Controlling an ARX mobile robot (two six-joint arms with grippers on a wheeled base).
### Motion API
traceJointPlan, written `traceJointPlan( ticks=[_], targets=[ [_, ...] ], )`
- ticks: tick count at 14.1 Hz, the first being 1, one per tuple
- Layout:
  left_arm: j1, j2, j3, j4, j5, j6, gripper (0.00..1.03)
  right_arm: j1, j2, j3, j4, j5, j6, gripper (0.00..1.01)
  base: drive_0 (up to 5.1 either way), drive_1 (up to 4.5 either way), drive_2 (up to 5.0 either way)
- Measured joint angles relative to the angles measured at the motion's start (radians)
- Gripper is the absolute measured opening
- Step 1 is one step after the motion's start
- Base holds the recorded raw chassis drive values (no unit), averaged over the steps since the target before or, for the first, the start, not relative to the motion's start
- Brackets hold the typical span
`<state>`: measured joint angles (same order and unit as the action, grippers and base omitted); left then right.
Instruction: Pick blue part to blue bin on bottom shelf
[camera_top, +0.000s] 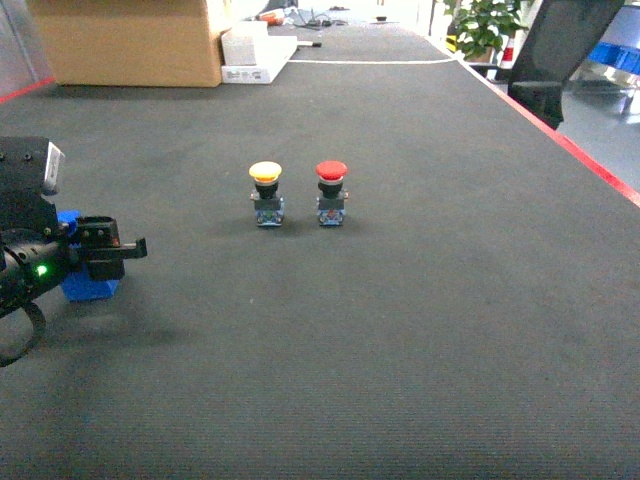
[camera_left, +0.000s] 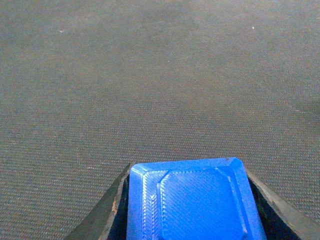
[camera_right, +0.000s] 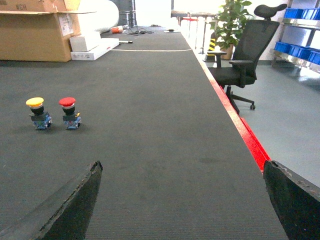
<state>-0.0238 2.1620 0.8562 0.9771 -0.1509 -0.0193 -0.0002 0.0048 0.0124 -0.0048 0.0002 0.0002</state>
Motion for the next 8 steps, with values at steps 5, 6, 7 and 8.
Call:
traceJointPlan(
  ticks=[5, 6, 7, 8],
  targets=[
    [0.009, -0.051, -0.082, 0.049, 0.014, -0.031, 0.44, 0.0, 0.0, 0.0, 0.0, 0.0, 0.0, 0.98, 0.0, 0.0, 0.0],
    [0.013, -0.117, -0.15, 0.091, 0.004, -0.061, 0.44, 0.0, 0.0, 0.0, 0.0, 0.0, 0.0, 0.98, 0.0, 0.0, 0.0],
    [0.015, -0.192, -0.214, 0.14, -0.013, -0.066, 0.44, 0.0, 0.0, 0.0, 0.0, 0.0, 0.0, 0.98, 0.0, 0.0, 0.0],
    [0.019, -0.259, -0.262, 0.158, -0.014, -0.065, 0.44, 0.0, 0.0, 0.0, 0.0, 0.0, 0.0, 0.98, 0.0, 0.0, 0.0]
  ],
)
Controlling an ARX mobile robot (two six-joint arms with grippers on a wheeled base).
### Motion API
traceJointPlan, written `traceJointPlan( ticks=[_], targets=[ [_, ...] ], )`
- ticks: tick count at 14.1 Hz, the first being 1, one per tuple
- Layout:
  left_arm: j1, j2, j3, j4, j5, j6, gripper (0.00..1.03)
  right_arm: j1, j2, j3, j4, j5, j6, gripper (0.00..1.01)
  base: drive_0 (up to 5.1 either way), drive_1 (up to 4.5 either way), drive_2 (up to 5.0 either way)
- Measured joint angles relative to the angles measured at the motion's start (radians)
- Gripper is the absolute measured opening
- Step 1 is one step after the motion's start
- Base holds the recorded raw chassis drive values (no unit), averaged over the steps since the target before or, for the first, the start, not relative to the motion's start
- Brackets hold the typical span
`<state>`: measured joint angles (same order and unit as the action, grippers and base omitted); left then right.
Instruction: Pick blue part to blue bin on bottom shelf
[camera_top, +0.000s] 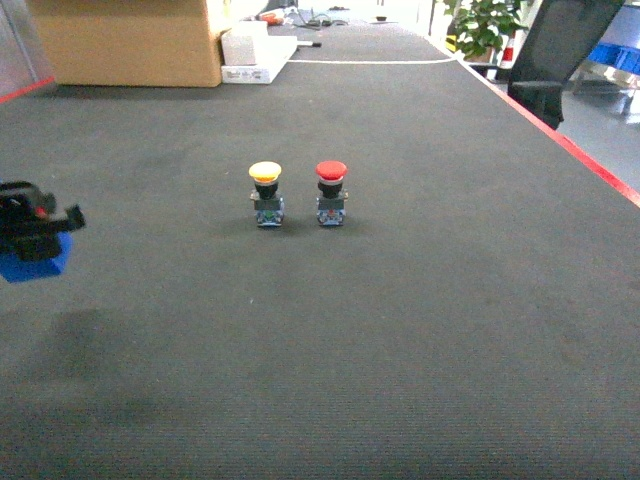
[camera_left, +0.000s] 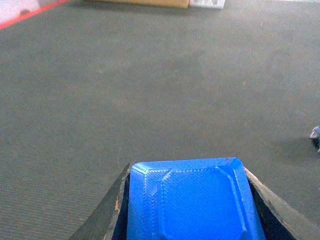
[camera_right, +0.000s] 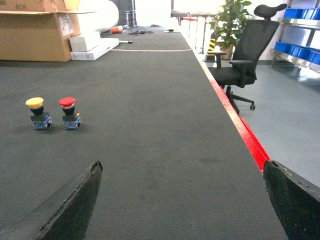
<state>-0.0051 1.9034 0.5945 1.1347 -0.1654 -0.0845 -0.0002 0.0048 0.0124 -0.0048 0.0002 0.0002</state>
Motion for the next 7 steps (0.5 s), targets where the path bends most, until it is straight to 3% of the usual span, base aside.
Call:
traceJointPlan(
  ticks=[1, 4, 7],
  targets=[
    [0.011, -0.137, -0.075, -0.029, -0.007, 0.001, 0.44, 0.0, 0.0, 0.0, 0.0, 0.0, 0.0, 0.98, 0.0, 0.0, 0.0],
    [0.003, -0.614, -0.238, -0.29, -0.022, 0.009, 0.44, 0.0, 0.0, 0.0, 0.0, 0.0, 0.0, 0.98, 0.0, 0.0, 0.0],
    [-0.107, -1.096, -0.348, -0.626, -0.13, 0.023, 0.44, 0.0, 0.0, 0.0, 0.0, 0.0, 0.0, 0.98, 0.0, 0.0, 0.0]
  ],
)
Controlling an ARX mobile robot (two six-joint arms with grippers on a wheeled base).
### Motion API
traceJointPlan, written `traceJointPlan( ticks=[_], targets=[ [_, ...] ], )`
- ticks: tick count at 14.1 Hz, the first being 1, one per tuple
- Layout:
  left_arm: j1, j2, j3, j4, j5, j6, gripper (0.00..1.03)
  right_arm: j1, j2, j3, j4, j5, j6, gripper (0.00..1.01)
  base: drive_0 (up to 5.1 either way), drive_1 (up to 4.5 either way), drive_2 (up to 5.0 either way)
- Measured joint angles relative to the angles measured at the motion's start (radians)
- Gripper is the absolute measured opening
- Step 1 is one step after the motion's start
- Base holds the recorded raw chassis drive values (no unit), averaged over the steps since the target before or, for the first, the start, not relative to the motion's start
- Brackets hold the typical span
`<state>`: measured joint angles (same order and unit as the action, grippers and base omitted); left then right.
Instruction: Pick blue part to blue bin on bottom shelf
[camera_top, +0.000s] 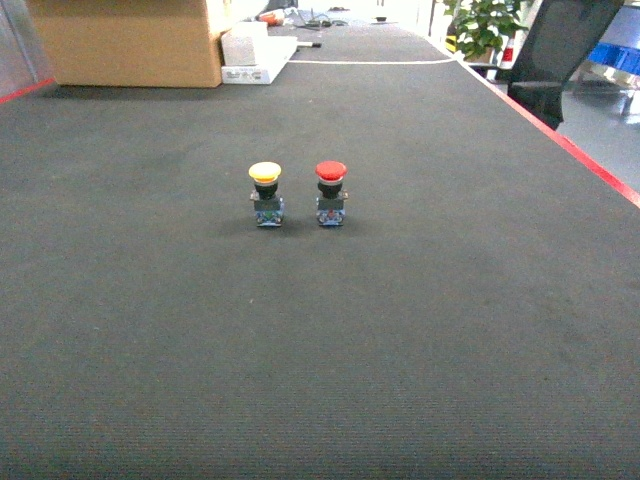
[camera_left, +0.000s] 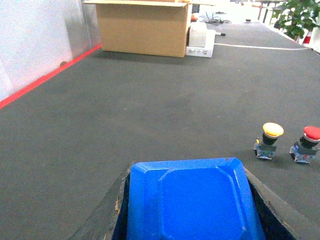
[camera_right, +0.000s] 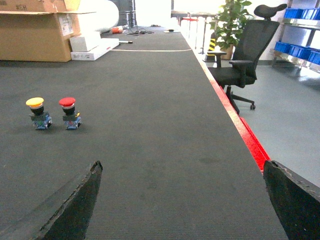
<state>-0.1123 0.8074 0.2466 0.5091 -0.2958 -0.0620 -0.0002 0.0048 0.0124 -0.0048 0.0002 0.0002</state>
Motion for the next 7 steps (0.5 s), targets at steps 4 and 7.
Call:
traceJointPlan(
  ticks=[4, 7],
  targets=[
    [-0.105, -0.467, -0.018, -0.408, -0.14, -0.039, 0.44, 0.0, 0.0, 0.0, 0.0, 0.0, 0.0, 0.98, 0.0, 0.0, 0.0],
    [-0.1, -0.462, -0.028, -0.42, -0.149, -0.047, 0.44, 0.0, 0.0, 0.0, 0.0, 0.0, 0.0, 0.98, 0.0, 0.0, 0.0]
  ],
)
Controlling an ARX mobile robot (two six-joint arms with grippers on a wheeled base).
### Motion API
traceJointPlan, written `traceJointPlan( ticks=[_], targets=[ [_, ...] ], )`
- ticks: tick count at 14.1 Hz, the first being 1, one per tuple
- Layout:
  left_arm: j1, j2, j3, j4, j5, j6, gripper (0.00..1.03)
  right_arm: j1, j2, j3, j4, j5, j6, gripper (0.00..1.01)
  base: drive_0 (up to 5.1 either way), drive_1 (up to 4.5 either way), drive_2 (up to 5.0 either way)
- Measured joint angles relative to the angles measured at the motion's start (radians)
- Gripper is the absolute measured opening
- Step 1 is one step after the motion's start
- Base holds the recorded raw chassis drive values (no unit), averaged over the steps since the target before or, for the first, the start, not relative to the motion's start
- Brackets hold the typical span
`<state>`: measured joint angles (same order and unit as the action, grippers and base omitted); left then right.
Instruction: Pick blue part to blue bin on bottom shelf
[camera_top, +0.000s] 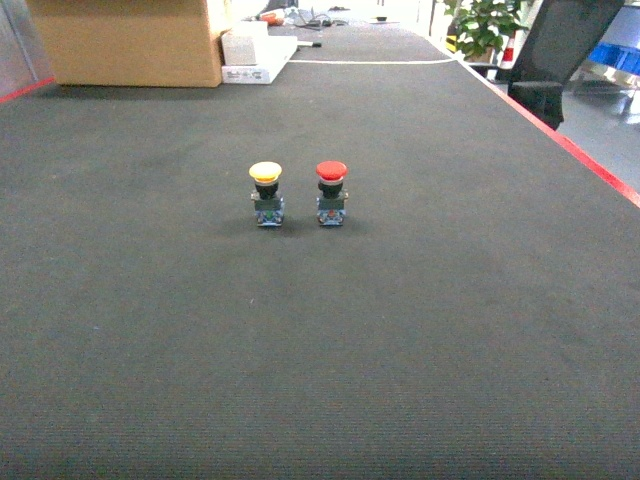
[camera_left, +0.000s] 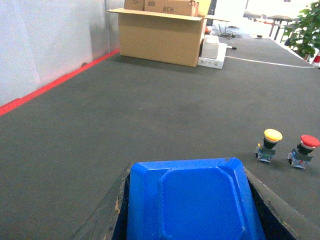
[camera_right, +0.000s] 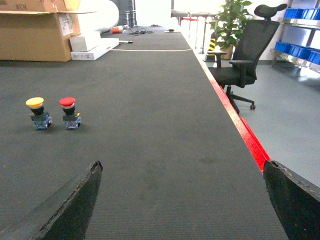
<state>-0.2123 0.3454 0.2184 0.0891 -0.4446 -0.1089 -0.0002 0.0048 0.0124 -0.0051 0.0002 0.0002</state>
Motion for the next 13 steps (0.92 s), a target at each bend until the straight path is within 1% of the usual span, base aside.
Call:
traceJointPlan(
  ticks=[6, 11, 12, 13],
  targets=[
    [0.0, -0.002, 0.0, 0.001, 0.0, -0.001, 0.44, 0.0, 0.0, 0.0, 0.0, 0.0, 0.0, 0.98, 0.0, 0.0, 0.0],
    [0.0, -0.002, 0.0, 0.0, 0.0, -0.001, 0.44, 0.0, 0.0, 0.0, -0.002, 0.0, 0.0, 0.98, 0.0, -4.03, 4.0],
    [0.0, -0.001, 0.0, 0.0, 0.0, -0.001, 0.44, 0.0, 0.0, 0.0, 0.002, 0.0, 0.0, 0.98, -0.6, -2.65, 1.4],
    [0.0, -0.005, 0.0, 0.001, -0.002, -0.001, 0.44, 0.0, 0.0, 0.0, -0.001, -0.001, 0.0, 0.98, -1.7, -1.67, -1.7]
  ],
)
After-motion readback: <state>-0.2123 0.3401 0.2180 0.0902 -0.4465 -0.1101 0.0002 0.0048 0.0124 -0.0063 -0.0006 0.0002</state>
